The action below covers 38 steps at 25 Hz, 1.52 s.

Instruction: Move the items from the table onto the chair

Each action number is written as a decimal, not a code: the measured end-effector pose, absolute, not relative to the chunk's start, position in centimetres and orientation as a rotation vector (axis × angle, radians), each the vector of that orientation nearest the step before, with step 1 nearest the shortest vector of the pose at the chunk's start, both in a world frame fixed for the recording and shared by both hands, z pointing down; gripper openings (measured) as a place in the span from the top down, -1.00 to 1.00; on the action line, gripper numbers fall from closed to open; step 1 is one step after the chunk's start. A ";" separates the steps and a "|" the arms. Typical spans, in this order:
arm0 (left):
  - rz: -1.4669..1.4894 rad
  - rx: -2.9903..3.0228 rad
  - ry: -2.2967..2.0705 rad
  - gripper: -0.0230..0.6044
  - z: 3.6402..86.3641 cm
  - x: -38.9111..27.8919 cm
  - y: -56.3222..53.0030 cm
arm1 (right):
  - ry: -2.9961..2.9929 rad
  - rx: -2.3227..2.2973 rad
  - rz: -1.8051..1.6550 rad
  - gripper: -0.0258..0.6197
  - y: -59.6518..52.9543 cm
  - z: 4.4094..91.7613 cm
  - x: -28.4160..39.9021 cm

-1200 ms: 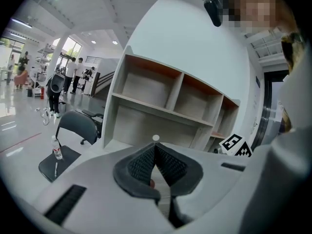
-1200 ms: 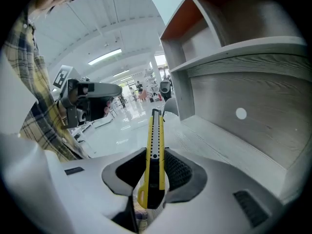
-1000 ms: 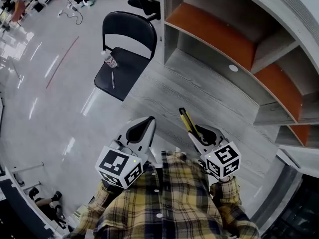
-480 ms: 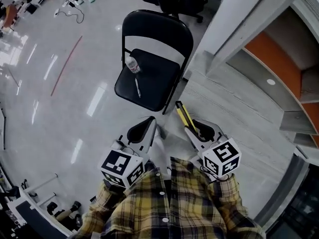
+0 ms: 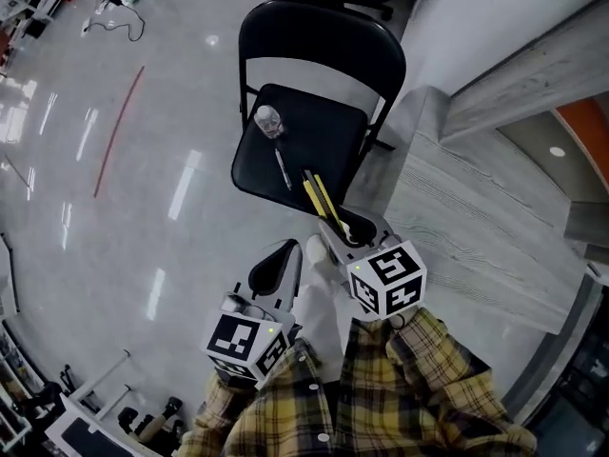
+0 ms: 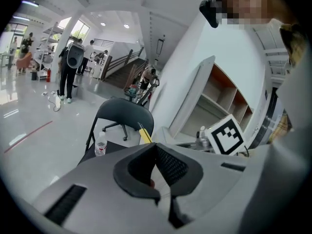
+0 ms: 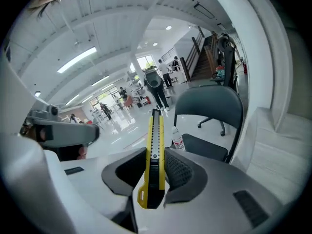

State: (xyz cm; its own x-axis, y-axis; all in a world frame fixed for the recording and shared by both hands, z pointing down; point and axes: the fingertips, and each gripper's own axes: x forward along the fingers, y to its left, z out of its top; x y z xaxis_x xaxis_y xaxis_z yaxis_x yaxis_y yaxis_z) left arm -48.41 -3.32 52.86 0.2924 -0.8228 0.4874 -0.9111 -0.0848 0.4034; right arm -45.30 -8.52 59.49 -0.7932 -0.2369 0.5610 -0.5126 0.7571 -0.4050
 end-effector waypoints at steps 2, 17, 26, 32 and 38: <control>0.184 1.894 -1.527 0.91 55.2 -48.9 -3.1 | -2.418 0.592 0.817 0.53 -9.5 63.4 -46.7; 0.171 1.685 -1.490 0.91 70.2 -54.4 -0.4 | -1.972 1.038 0.893 0.53 -17.3 91.9 -52.0; 0.189 1.639 -1.503 0.91 72.4 -56.9 1.1 | -1.790 0.961 0.761 0.53 -17.1 100.4 -50.9; 0.163 1.646 -1.499 0.91 71.9 -56.3 0.2 | -1.793 0.943 0.770 0.52 -17.1 100.9 -50.8; 0.149 1.683 -1.474 0.91 69.9 -54.8 -0.5 | -1.915 0.998 0.946 0.52 -15.4 94.5 -52.6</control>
State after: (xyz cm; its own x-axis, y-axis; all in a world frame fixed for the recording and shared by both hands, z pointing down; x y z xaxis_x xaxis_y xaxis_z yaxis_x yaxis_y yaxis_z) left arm -54.80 -0.54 69.85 0.2921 -0.7483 0.5956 -0.8524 0.0787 0.5170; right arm -52.57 -15.41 94.49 -0.4017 -0.3037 0.8639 -0.8707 0.4191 -0.2575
